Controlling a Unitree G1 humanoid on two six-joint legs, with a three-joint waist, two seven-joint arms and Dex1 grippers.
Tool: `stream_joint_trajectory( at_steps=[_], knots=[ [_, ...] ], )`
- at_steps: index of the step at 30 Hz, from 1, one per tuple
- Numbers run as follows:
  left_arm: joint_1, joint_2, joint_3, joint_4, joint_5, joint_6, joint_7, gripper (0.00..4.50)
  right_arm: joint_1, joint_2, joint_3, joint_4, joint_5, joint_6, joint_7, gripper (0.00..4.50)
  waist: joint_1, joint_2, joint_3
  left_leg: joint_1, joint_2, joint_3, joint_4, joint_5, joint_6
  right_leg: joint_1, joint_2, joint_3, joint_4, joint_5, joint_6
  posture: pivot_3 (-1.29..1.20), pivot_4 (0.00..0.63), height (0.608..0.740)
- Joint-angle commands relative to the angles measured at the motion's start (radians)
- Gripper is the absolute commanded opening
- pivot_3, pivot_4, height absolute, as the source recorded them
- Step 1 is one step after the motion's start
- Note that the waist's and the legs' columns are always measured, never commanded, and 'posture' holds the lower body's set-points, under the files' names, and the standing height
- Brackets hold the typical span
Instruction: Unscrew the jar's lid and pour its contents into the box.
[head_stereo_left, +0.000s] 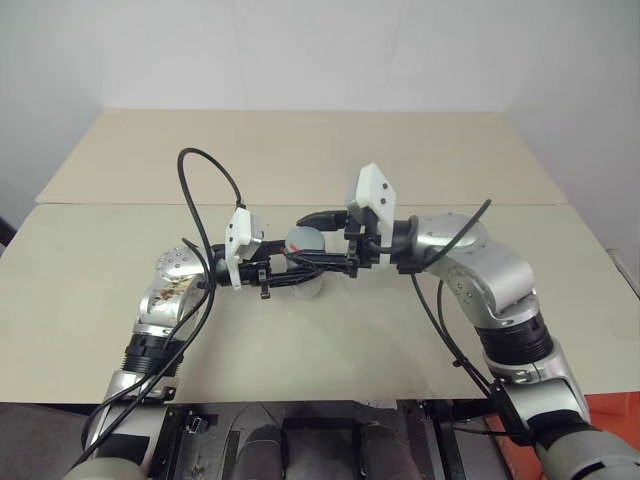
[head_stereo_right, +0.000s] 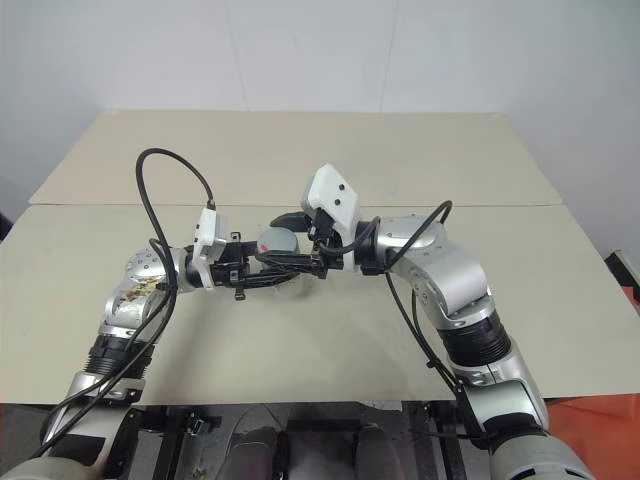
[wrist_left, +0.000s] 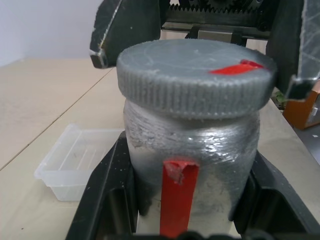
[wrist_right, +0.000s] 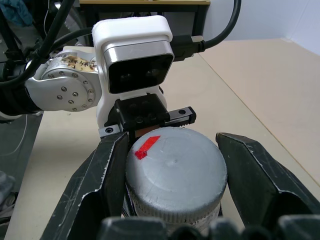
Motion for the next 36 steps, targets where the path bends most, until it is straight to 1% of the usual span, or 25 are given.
stream_joint_trajectory(
  at_steps=[1, 10, 14, 17, 22, 28, 31, 33, 36],
  knots=[
    [-0.001, 0.008, 0.005, -0.040, -0.016, -0.009, 0.001, 1.95, -0.026, 0.000, -0.017, -0.018, 0.005, 0.001, -0.001, 2.75, 0.000, 0.000, 0.000, 0.000, 0.000, 0.000, 0.000, 0.000, 0.000, 0.000, 0.000, 0.000, 0.000, 0.000, 0.000, 0.00, 0.150, 0.740],
    [0.056, 0.020, -0.007, -0.046, -0.006, -0.008, 0.000, 1.95, -0.083, -0.012, -0.066, 0.016, 0.023, -0.012, 0.018, 2.75, 0.000, 0.000, 0.000, 0.000, 0.000, 0.000, 0.000, 0.000, 0.000, 0.000, 0.000, 0.000, 0.000, 0.000, 0.000, 0.00, 0.150, 0.740],
    [0.072, 0.026, -0.007, -0.057, -0.011, -0.005, 0.003, 1.95, -0.111, -0.024, -0.132, 0.038, 0.045, -0.034, 0.021, 2.75, 0.000, 0.000, 0.000, 0.000, 0.000, 0.000, 0.000, 0.000, 0.000, 0.000, 0.000, 0.000, 0.000, 0.000, 0.000, 0.00, 0.150, 0.740],
    [0.073, 0.027, -0.004, -0.061, -0.016, -0.002, 0.009, 1.95, -0.116, -0.040, -0.184, 0.067, 0.034, -0.049, 0.005, 2.75, 0.004, 0.000, 0.000, 0.000, 0.000, 0.000, 0.000, 0.000, 0.000, 0.000, 0.000, -0.001, 0.000, 0.000, 0.000, 0.00, 0.150, 0.740],
    [0.057, 0.031, 0.008, -0.051, -0.019, -0.006, 0.017, 1.95, -0.049, -0.095, -0.249, 0.111, -0.025, -0.083, -0.058, 2.75, 0.007, 0.000, 0.000, 0.000, 0.000, 0.000, 0.000, 0.000, 0.000, 0.000, 0.000, -0.001, -0.001, 0.000, 0.000, 0.00, 0.150, 0.740],
    [0.019, 0.033, 0.047, -0.035, -0.032, -0.012, 0.044, 1.95, 0.128, -0.140, -0.322, 0.271, -0.160, -0.133, -0.247, 2.75, 0.006, 0.000, 0.000, 0.000, 0.000, 0.000, 0.000, 0.000, 0.000, 0.000, 0.000, 0.000, -0.002, 0.000, 0.000, 0.00, 0.150, 0.740],
    [0.015, 0.029, 0.054, -0.035, -0.029, -0.013, 0.054, 1.95, 0.164, -0.123, -0.331, 0.348, -0.191, -0.170, -0.296, 2.75, -0.001, 0.000, 0.000, 0.000, 0.000, 0.001, 0.000, 0.000, 0.000, 0.000, 0.000, 0.000, -0.002, 0.000, 0.000, 0.00, 0.150, 0.740],
    [0.017, 0.029, 0.054, -0.041, -0.029, -0.011, 0.056, 1.95, 0.173, -0.095, -0.309, 0.436, -0.239, -0.204, -0.356, 2.75, -0.009, 0.000, 0.000, 0.000, 0.000, 0.001, -0.001, 0.000, 0.000, -0.001, 0.000, 0.001, -0.002, 0.000, 0.000, 0.00, 0.150, 0.740],
    [0.025, 0.029, 0.055, -0.051, -0.032, -0.005, 0.058, 1.95, 0.163, -0.047, -0.316, 0.532, -0.253, -0.234, -0.408, 2.75, -0.014, 0.000, 0.000, 0.001, 0.000, 0.001, -0.001, 0.000, 0.000, -0.001, 0.000, 0.002, -0.002, 0.000, 0.000, 0.00, 0.150, 0.740]
  ],
)
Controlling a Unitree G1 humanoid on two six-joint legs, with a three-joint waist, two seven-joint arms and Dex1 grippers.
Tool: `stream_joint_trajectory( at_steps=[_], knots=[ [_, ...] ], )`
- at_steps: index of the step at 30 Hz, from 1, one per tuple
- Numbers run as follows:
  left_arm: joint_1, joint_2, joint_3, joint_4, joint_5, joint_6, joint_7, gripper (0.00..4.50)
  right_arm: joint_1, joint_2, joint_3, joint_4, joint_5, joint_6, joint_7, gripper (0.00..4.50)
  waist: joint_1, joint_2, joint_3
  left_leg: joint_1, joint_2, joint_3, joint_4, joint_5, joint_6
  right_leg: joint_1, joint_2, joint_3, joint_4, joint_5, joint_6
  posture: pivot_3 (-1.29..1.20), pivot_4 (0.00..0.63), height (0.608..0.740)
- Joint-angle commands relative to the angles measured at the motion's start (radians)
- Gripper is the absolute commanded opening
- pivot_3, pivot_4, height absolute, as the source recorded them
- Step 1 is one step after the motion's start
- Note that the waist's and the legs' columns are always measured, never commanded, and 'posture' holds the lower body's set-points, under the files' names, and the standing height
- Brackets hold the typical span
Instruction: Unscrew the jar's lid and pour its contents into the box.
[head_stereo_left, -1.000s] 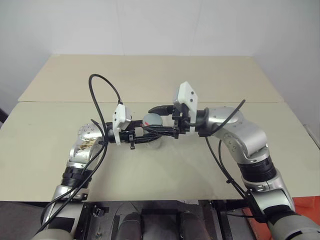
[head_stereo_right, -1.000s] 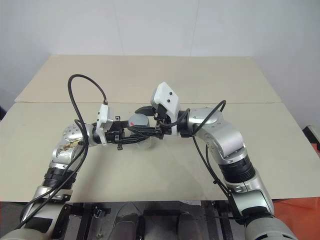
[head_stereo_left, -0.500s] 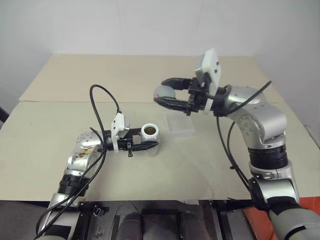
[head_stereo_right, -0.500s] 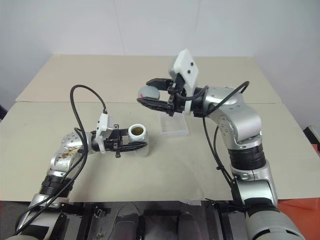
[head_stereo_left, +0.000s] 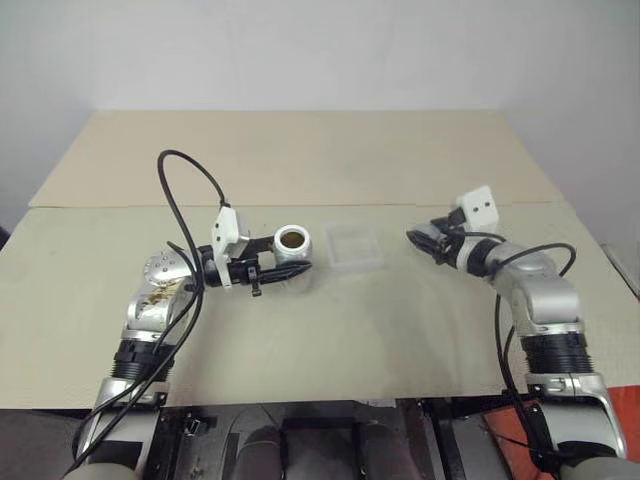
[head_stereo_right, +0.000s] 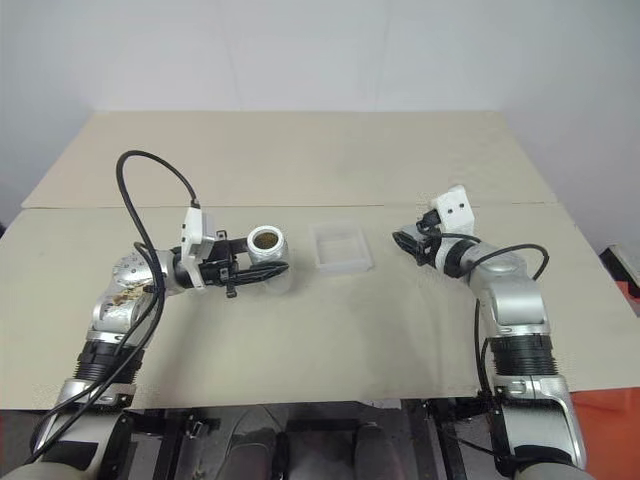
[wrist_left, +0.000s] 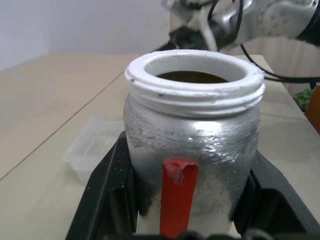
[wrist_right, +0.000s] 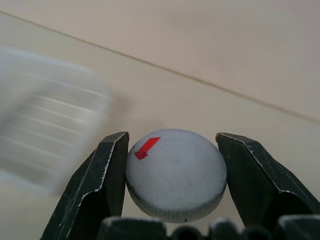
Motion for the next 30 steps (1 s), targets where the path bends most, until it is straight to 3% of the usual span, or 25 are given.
stream_joint_trajectory(
  at_steps=[1, 2, 7, 8, 14, 22, 24, 26, 30],
  knots=[
    [-0.007, 0.005, 0.015, -0.035, -0.027, -0.003, 0.006, 1.95, -0.029, 0.043, -0.022, 0.091, -0.029, -0.075, -0.071, 2.75, -0.001, 0.000, 0.000, 0.000, 0.000, 0.000, 0.000, 0.000, 0.000, 0.000, 0.000, 0.000, 0.000, 0.000, 0.000, 0.00, 0.150, 0.740],
    [-0.005, 0.005, 0.015, -0.037, -0.027, -0.003, 0.007, 1.95, -0.035, 0.053, -0.021, 0.122, -0.041, -0.094, -0.090, 2.75, -0.001, 0.000, 0.000, 0.000, 0.000, 0.000, 0.000, 0.000, 0.000, 0.000, 0.000, 0.000, 0.000, 0.000, 0.000, 0.00, 0.150, 0.740],
    [-0.001, 0.003, 0.017, -0.046, -0.027, 0.003, 0.023, 1.95, -0.018, 0.060, -0.019, 0.146, -0.034, -0.108, -0.067, 4.37, 0.003, 0.000, 0.000, -0.001, 0.000, 0.000, 0.000, 0.000, 0.000, 0.000, -0.001, 0.000, 0.001, 0.000, 0.000, 0.00, 0.150, 0.740],
    [-0.003, 0.003, 0.018, -0.041, -0.023, -0.001, 0.027, 1.95, -0.006, 0.052, -0.016, 0.121, -0.028, -0.109, -0.049, 4.47, 0.005, 0.000, 0.000, -0.001, 0.000, 0.000, 0.000, 0.000, 0.000, 0.000, -0.001, 0.000, 0.001, 0.000, 0.000, 0.00, 0.150, 0.740],
    [-0.031, -0.010, 0.022, -0.018, 0.004, -0.039, 0.079, 1.95, 0.044, -0.054, -0.005, -0.111, 0.021, -0.036, 0.112, 4.47, 0.012, 0.000, 0.000, -0.001, -0.001, 0.000, 0.000, 0.000, 0.000, 0.000, -0.001, 0.000, 0.000, 0.000, 0.000, 0.00, 0.150, 0.740],
    [-0.152, -0.073, -0.005, 0.163, 0.187, -0.230, 0.291, 1.95, 0.022, -0.171, -0.062, -0.358, 0.258, 0.171, 0.316, 4.47, 0.014, 0.000, 0.000, 0.000, -0.001, -0.001, 0.001, 0.000, 0.000, 0.002, -0.001, -0.001, -0.001, 0.000, 0.000, 0.00, 0.150, 0.740],
    [-0.218, -0.082, -0.039, 0.248, 0.325, -0.331, 0.433, 1.95, 0.018, -0.178, -0.059, -0.378, 0.286, 0.186, 0.337, 4.47, 0.015, 0.000, 0.000, 0.000, -0.001, -0.001, 0.001, 0.000, 0.000, 0.002, -0.001, -0.001, -0.001, 0.000, 0.000, 0.00, 0.150, 0.740],
    [-0.315, -0.070, -0.120, 0.373, 0.552, -0.480, 0.655, 1.95, 0.018, -0.183, -0.045, -0.392, 0.285, 0.187, 0.346, 4.47, 0.018, 0.000, 0.000, 0.000, -0.001, -0.001, 0.001, 0.000, 0.000, 0.002, -0.001, -0.001, -0.001, 0.000, 0.000, 0.00, 0.150, 0.740],
    [-0.529, 0.014, -0.396, 0.616, 1.051, -0.706, 1.128, 1.95, 0.016, -0.189, -0.019, -0.404, 0.283, 0.188, 0.377, 4.47, 0.034, 0.000, 0.001, -0.001, -0.003, -0.001, 0.001, 0.000, 0.000, 0.002, -0.001, -0.001, -0.002, 0.001, 0.001, 0.00, 0.150, 0.740]
  ],
)
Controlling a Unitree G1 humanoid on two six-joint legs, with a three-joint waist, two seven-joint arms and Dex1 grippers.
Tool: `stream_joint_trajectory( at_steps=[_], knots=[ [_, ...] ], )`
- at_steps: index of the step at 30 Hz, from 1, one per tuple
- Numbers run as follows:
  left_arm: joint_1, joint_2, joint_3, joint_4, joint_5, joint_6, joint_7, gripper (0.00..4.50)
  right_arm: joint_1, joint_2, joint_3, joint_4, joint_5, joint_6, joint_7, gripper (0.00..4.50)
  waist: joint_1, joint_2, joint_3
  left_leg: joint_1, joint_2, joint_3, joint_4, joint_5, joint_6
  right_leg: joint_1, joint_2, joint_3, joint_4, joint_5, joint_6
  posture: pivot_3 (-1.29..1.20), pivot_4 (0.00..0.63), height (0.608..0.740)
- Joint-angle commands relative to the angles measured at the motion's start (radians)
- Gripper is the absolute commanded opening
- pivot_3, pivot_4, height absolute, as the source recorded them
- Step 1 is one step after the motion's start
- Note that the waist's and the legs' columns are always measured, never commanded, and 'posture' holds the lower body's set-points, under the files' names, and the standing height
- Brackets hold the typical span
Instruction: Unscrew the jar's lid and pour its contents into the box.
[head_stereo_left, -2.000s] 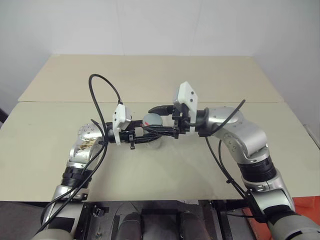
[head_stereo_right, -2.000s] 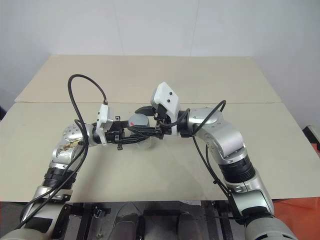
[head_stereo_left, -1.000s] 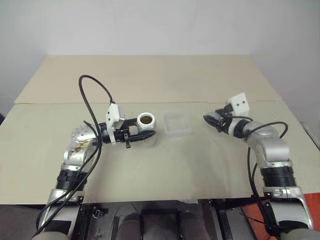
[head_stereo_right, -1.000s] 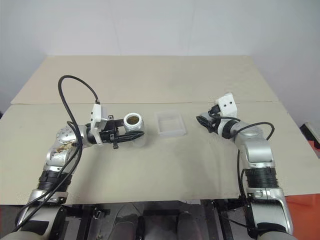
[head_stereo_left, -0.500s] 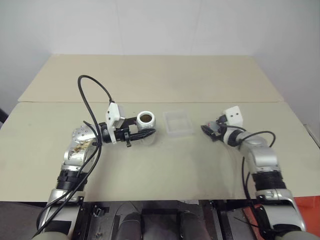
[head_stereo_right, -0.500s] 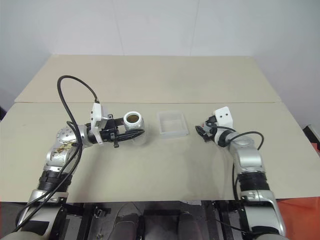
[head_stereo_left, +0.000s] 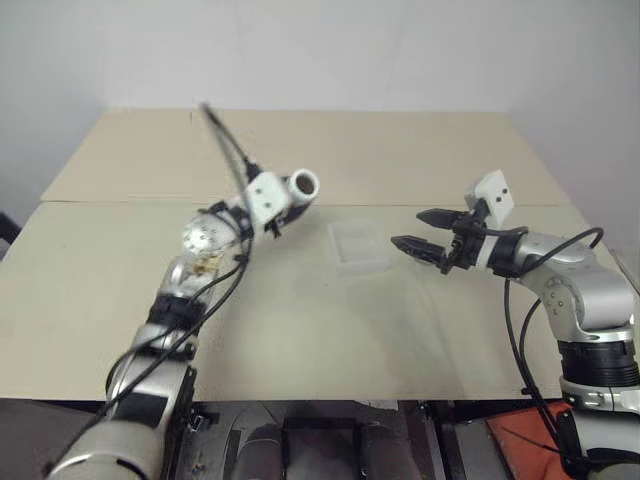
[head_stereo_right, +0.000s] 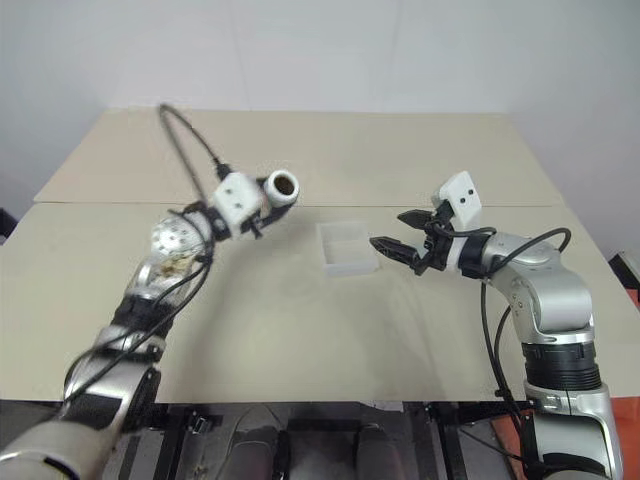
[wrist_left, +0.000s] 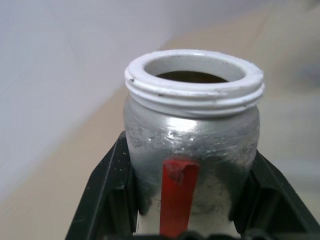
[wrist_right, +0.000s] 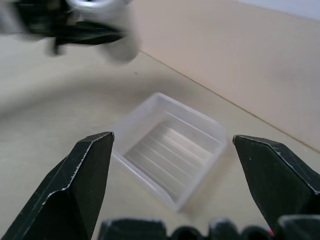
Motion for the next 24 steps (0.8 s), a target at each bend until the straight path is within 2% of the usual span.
stream_joint_trajectory(
  at_steps=[1, 4, 9, 16, 24],
  knots=[
    [-0.170, 0.045, -0.213, 0.137, 0.386, -0.165, 0.387, 1.95, -0.020, -0.023, 0.006, -0.043, 0.025, 0.007, 0.036, 4.47, 0.006, 0.000, 0.000, 0.000, 0.000, 0.000, 0.000, 0.000, 0.000, 0.000, 0.000, 0.000, 0.000, 0.000, 0.000, 0.00, 0.150, 0.740],
    [-0.316, 0.062, -0.474, 0.201, 0.732, -0.167, 0.667, 1.95, -0.027, -0.034, 0.015, -0.044, 0.038, 0.027, 0.052, 4.47, 0.012, 0.000, 0.000, -0.002, 0.000, 0.001, 0.000, 0.000, 0.000, -0.001, 0.000, 0.000, 0.002, 0.000, 0.001, 0.00, 0.150, 0.740],
    [-0.388, 0.001, -0.682, 0.279, 0.953, -0.121, 0.868, 1.95, -0.063, -0.075, 0.043, -0.041, 0.042, 0.109, 0.068, 4.47, 0.011, 0.000, 0.000, -0.002, 0.000, 0.001, 0.000, 0.000, 0.000, -0.001, 0.000, 0.000, 0.001, 0.000, 0.001, 0.00, 0.150, 0.740],
    [-0.417, -0.095, -0.753, 0.357, 1.033, 0.039, 0.951, 1.95, -0.070, -0.086, 0.028, -0.052, 0.056, 0.125, 0.067, 4.47, 0.008, 0.000, 0.000, -0.007, 0.000, 0.001, 0.001, 0.000, 0.000, -0.007, 0.000, 0.000, 0.004, 0.001, 0.001, 0.00, 0.150, 0.740],
    [-0.399, -0.085, -0.757, 0.342, 1.026, 0.040, 0.980, 1.95, -0.069, -0.088, 0.044, -0.057, 0.044, 0.124, 0.068, 4.47, 0.008, 0.000, 0.000, -0.011, 0.000, 0.001, 0.001, 0.000, 0.000, -0.012, -0.001, 0.000, 0.006, 0.001, 0.001, 0.00, 0.150, 0.740]
  ],
)
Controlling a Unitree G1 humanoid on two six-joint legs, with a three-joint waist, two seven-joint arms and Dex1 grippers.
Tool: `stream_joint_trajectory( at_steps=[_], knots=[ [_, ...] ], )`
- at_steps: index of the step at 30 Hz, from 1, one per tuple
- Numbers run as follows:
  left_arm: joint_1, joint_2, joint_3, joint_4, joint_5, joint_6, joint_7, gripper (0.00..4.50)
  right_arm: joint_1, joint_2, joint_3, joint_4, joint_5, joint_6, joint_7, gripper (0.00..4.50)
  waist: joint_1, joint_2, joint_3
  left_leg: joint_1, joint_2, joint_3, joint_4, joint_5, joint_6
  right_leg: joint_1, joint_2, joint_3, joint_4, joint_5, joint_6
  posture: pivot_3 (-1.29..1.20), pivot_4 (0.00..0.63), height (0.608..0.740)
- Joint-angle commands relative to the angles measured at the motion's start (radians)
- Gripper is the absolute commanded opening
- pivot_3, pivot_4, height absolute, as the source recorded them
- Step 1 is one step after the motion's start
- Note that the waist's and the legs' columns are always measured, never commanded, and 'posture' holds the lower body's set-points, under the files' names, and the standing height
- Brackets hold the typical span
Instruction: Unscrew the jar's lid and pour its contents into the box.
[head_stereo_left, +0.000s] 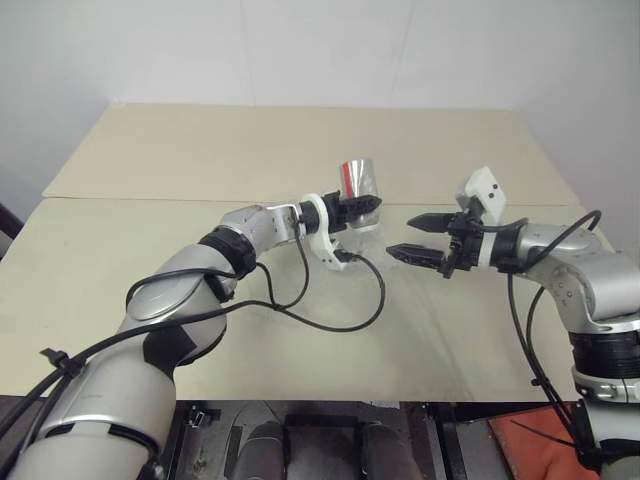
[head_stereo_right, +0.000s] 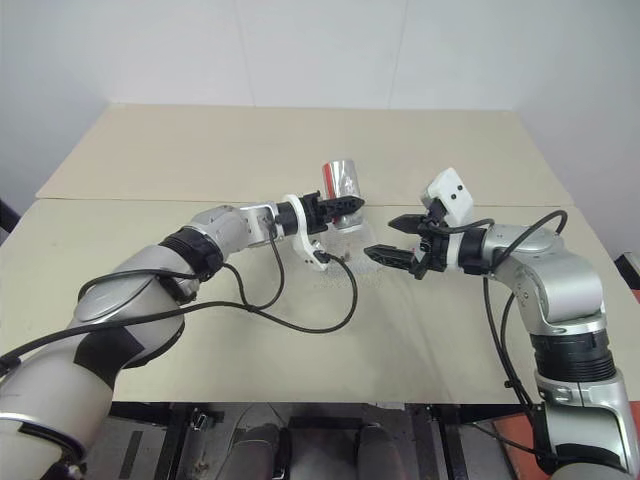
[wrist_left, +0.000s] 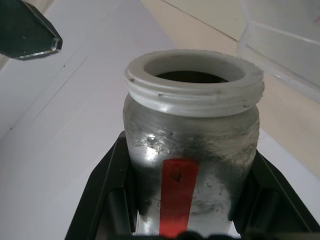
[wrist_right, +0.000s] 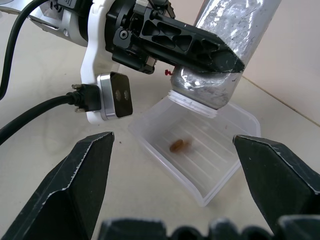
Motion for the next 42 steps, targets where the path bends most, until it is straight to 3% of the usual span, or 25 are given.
stream_joint_trajectory(
  at_steps=[1, 4, 8, 14, 19, 23, 26, 34, 42],
  knots=[
    [-0.014, 0.015, 0.012, -0.012, -0.022, 0.004, 0.007, 1.95, -0.015, -0.015, -0.008, -0.031, 0.014, 0.001, 0.010, 4.47, 0.000, 0.000, 0.000, 0.000, 0.000, 0.000, 0.000, 0.000, 0.000, 0.000, 0.000, 0.000, 0.000, 0.000, 0.000, 0.00, 0.150, 0.740],
    [-0.003, 0.028, 0.026, -0.020, -0.040, -0.003, 0.000, 1.95, -0.017, -0.016, -0.005, -0.028, 0.011, -0.001, 0.011, 4.47, 0.000, 0.000, 0.000, 0.000, 0.000, 0.000, 0.000, 0.000, 0.000, 0.000, 0.000, 0.000, 0.000, 0.000, 0.000, 0.00, 0.150, 0.740],
    [0.039, 0.054, 0.119, -0.013, -0.179, -0.080, -0.072, 1.95, -0.014, -0.020, -0.001, -0.029, 0.014, -0.005, 0.020, 4.47, -0.001, 0.000, 0.000, 0.000, 0.000, 0.000, 0.000, 0.000, 0.000, 0.000, 0.000, 0.000, 0.001, 0.000, 0.000, 0.00, 0.150, 0.740],
    [0.179, 0.077, 0.396, -0.077, -0.548, -0.126, -0.294, 1.95, 0.011, -0.032, 0.004, -0.046, -0.001, -0.042, 0.044, 4.47, -0.001, 0.000, 0.000, 0.000, 0.000, 0.000, 0.001, 0.000, 0.000, 0.000, 0.000, 0.000, 0.002, 0.000, 0.000, 0.00, 0.150, 0.740],
    [0.328, 0.031, 0.681, -0.218, -0.916, 0.033, -0.544, 1.95, 0.020, -0.037, -0.002, -0.050, -0.002, -0.051, 0.046, 4.47, -0.001, 0.000, 0.000, 0.000, 0.001, 0.000, 0.002, 0.000, 0.000, 0.000, 0.000, 0.000, 0.002, 0.000, -0.001, 0.00, 0.150, 0.740],
    [0.430, -0.053, 0.900, -0.430, -1.237, 0.327, -0.758, 1.95, 0.028, -0.034, -0.002, -0.048, -0.013, -0.077, 0.043, 4.47, -0.001, 0.000, 0.000, 0.000, 0.001, 0.000, 0.002, 0.000, 0.000, 0.000, 0.000, 0.000, 0.002, 0.001, -0.001, 0.00, 0.150, 0.740],
    [0.491, -0.086, 0.996, -0.553, -1.372, 0.473, -0.822, 1.95, 0.040, -0.033, -0.003, -0.049, -0.032, -0.120, 0.037, 4.47, -0.003, 0.000, 0.000, 0.000, 0.001, -0.001, 0.003, 0.000, 0.000, 0.000, 0.000, 0.000, 0.002, 0.001, -0.001, 0.00, 0.150, 0.740],
    [0.609, -0.143, 1.092, -0.693, -1.518, 0.593, -0.859, 1.95, 0.050, -0.036, -0.014, -0.044, -0.042, -0.159, 0.040, 4.47, -0.003, 0.000, 0.000, 0.003, 0.001, -0.001, 0.003, 0.000, 0.000, 0.004, 0.000, 0.000, 0.002, 0.001, -0.001, 0.00, 0.150, 0.740],
    [0.708, -0.206, 1.092, -0.708, -1.564, 0.509, -0.891, 1.95, 0.058, -0.038, -0.010, -0.039, -0.054, -0.182, 0.043, 4.47, -0.001, 0.000, 0.000, 0.005, 0.001, -0.002, 0.003, 0.000, 0.000, 0.007, 0.000, -0.001, 0.000, 0.001, -0.001, 0.00, 0.150, 0.740]
  ],
)
